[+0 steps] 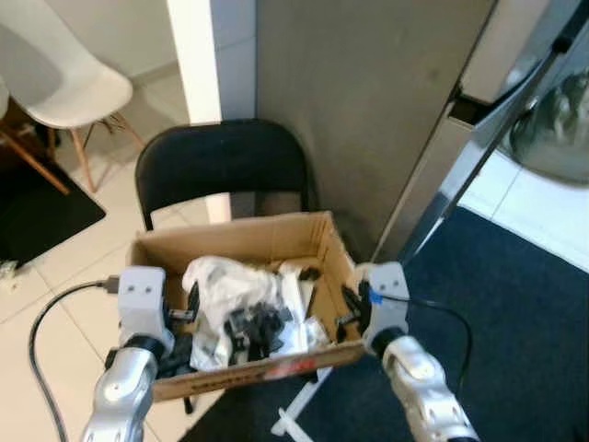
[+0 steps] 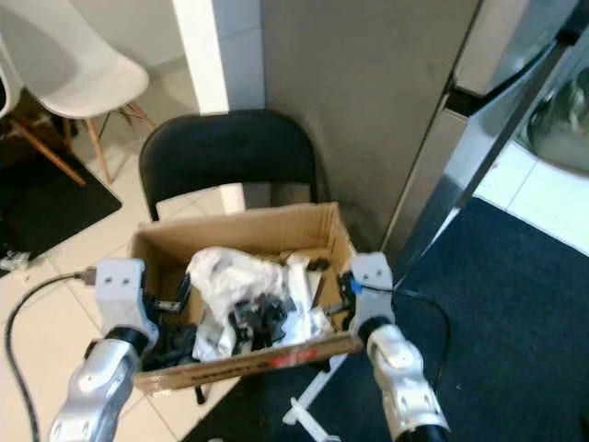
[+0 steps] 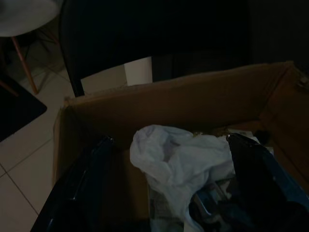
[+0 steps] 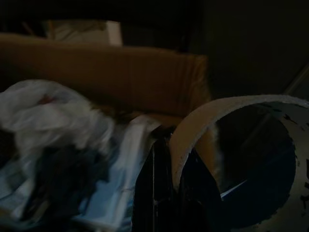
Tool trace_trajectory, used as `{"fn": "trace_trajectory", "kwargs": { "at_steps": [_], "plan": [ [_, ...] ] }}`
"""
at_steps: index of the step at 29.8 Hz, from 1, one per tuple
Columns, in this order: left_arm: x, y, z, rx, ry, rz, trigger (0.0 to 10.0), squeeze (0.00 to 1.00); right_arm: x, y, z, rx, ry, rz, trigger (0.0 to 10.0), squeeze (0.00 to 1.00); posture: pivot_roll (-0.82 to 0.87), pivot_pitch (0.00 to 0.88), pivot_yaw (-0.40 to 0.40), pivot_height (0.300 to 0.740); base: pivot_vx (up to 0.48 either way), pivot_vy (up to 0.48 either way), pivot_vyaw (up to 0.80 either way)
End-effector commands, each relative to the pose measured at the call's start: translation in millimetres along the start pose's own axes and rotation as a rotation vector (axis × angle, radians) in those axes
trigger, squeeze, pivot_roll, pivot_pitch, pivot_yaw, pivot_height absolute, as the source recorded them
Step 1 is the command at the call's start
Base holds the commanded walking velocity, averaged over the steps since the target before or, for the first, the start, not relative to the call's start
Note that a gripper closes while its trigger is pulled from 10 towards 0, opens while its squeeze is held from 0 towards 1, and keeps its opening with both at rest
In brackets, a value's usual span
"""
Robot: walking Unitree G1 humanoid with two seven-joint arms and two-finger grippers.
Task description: Picking trash to rubbish bin
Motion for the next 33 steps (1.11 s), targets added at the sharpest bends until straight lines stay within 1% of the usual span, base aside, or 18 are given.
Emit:
{"fn": "trace_trajectory", "kwargs": {
  "at_steps": [1, 6, 7, 8, 11, 13, 14, 16, 18, 22, 23, 25, 26, 28, 33],
  "plan": [
    [-3.8, -5.6, -4.7, 0.012, 0.015, -0.020, 10.0, 0.04, -1.1, -4.3, -3.8, 0.013, 0.006, -0.010, 10.0, 0.00, 0.04, 0.141, -0.039, 0.740, 0.259, 0.000, 0.00],
    [-4.0, -6.4, -4.9, 0.013, 0.016, -0.025, 10.0, 0.03, -0.4, -3.8, -3.7, 0.012, 0.007, -0.009, 10.0, 0.00, 0.04, 0.146, -0.040, 0.740, 0.257, 0.000, 0.00],
    [-4.0, -8.7, -4.6, 0.024, 0.012, -0.040, 10.0, 0.00, 0.4, -3.0, -4.4, 0.011, 0.011, -0.007, 10.0, 0.00, 0.04, 0.148, -0.041, 0.740, 0.000, 0.000, 0.00],
    [-4.4, -13.2, -1.1, 0.064, -0.021, -0.064, 10.0, 0.00, 2.3, -1.1, -6.3, 0.007, 0.028, -0.001, 10.0, 0.00, 0.04, 0.148, -0.041, 0.740, 0.000, 0.000, 0.00],
    [-5.0, -17.3, 3.9, 0.078, -0.052, -0.087, 10.0, 0.00, 4.9, 2.1, -10.3, -0.004, 0.063, 0.010, 10.0, 0.00, 0.04, 0.147, -0.041, 0.740, 0.000, 0.000, 0.00],
    [-5.7, -18.1, 7.7, 0.110, -0.080, -0.092, 10.0, 0.00, 7.6, 4.6, -16.3, -0.014, 0.115, 0.013, 10.0, 0.00, 0.04, 0.146, -0.042, 0.740, 0.000, 0.000, 0.00],
    [-5.9, -17.8, 9.2, 0.142, -0.096, -0.090, 10.0, 0.00, 9.1, 4.9, -19.9, -0.021, 0.146, 0.007, 10.0, 0.00, 0.04, 0.145, -0.043, 0.740, 0.000, 0.000, 0.00],
    [-6.3, -19.6, 11.5, 0.180, -0.124, -0.105, 10.0, 0.00, 11.8, 2.9, -27.7, -0.054, 0.210, -0.017, 10.0, 0.00, 0.04, 0.145, -0.043, 0.740, 0.000, 0.000, 0.00],
    [-5.8, -23.1, 13.0, 0.220, -0.153, -0.130, 10.0, 0.00, 14.9, -1.1, -37.4, -0.110, 0.286, -0.045, 10.0, 0.00, 0.04, 0.147, -0.047, 0.740, 0.000, 0.000, 0.00],
    [-6.2, -26.4, 15.0, 0.246, -0.185, -0.149, 10.0, 0.00, 17.6, -4.9, -50.8, -0.201, 0.405, -0.077, 10.0, 0.00, 0.04, 0.147, -0.050, 0.740, 0.000, 0.000, 0.00],
    [-6.2, -26.4, 15.0, 0.246, -0.185, -0.149, 10.0, 0.00, 17.6, -4.9, -50.8, -0.201, 0.405, -0.077, 10.0, 0.00, 0.04, 0.147, -0.050, 0.740, 0.000, 0.000, 0.00],
    [-8.4, -29.8, 16.1, 0.271, -0.208, -0.166, 10.0, 0.00, 17.6, -6.2, -56.0, -0.237, 0.462, -0.092, 10.0, 0.00, 0.04, 0.147, -0.052, 0.740, 0.000, 0.000, 0.00],
    [-11.0, -32.9, 17.0, 0.278, -0.218, -0.177, 10.0, 0.00, 18.0, -7.1, -60.9, -0.245, 0.511, -0.103, 10.0, 0.00, 0.04, 0.151, -0.054, 0.740, 0.000, 0.000, 0.00],
    [-12.1, -33.7, 17.3, 0.279, -0.218, -0.179, 10.0, 0.00, 18.9, -7.1, -63.8, -0.257, 0.534, -0.105, 10.0, 0.00, 0.04, 0.153, -0.058, 0.740, 0.000, 0.000, 0.00],
    [-13.7, -35.0, 17.5, 0.282, -0.215, -0.185, 10.0, 0.00, 21.5, -5.8, -67.2, -0.267, 0.545, -0.096, 10.0, 0.00, 0.04, 0.155, -0.063, 0.740, 0.000, 0.000, 0.00]
  ]
}}
Point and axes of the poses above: a point about 5 cm out from each wrist's last joint towards the gripper, its own x axis pointing out of the wrist towards the gripper, its own y axis along the axis of the wrist's last joint, z = x × y, the point moved 3 cm from there along x, pointing out of the wrist towards the gripper, and after that the axes turned 3 degrees about x, right-handed, at the moved point
